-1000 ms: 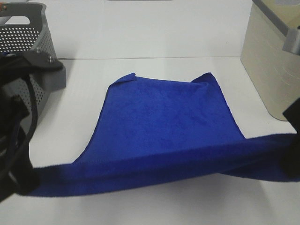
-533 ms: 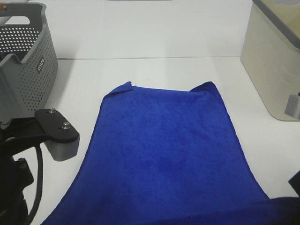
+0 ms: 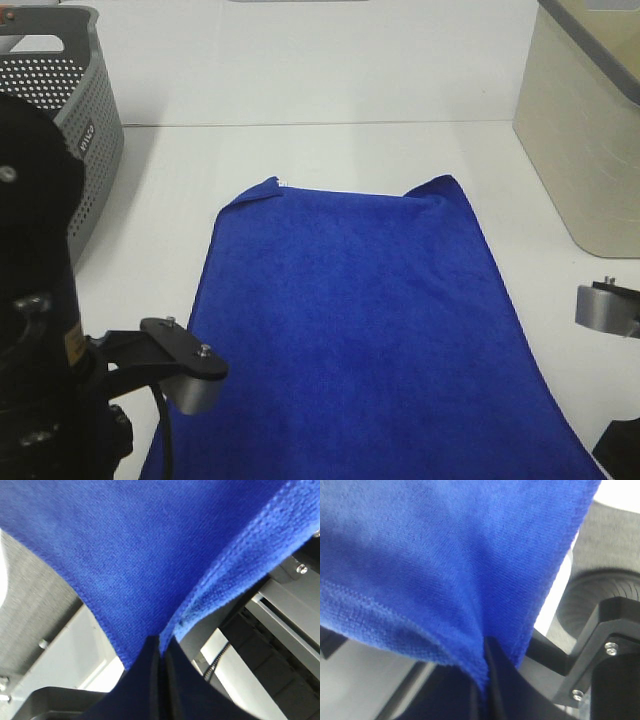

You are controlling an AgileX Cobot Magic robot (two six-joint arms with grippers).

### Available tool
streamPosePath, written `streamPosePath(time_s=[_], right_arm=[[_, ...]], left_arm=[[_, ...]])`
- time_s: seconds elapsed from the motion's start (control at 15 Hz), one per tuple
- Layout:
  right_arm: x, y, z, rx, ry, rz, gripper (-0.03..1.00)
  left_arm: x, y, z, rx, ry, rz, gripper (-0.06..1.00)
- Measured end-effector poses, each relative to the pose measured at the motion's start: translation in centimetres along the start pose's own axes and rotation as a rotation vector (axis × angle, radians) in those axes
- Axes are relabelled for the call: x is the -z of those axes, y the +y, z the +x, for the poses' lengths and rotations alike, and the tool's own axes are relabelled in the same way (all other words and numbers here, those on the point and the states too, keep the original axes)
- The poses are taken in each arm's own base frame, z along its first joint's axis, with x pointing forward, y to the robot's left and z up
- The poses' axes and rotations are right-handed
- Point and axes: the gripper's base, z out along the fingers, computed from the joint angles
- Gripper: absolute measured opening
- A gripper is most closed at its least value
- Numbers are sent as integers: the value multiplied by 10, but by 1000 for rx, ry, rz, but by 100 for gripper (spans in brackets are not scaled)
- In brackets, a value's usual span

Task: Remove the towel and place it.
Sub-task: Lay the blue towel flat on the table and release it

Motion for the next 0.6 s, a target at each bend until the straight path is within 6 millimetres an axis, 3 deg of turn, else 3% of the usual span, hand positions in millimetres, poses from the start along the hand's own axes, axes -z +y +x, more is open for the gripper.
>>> streamPosePath(time_s=[0.2,0.6], right_arm=[[-18,-6,-15,-18,135,16,1],[-53,-20,-37,-50,318,31,1]], left_arm=[[-21,6,-12,36,89,32,0],[-42,9,-23,33,162,112,0]])
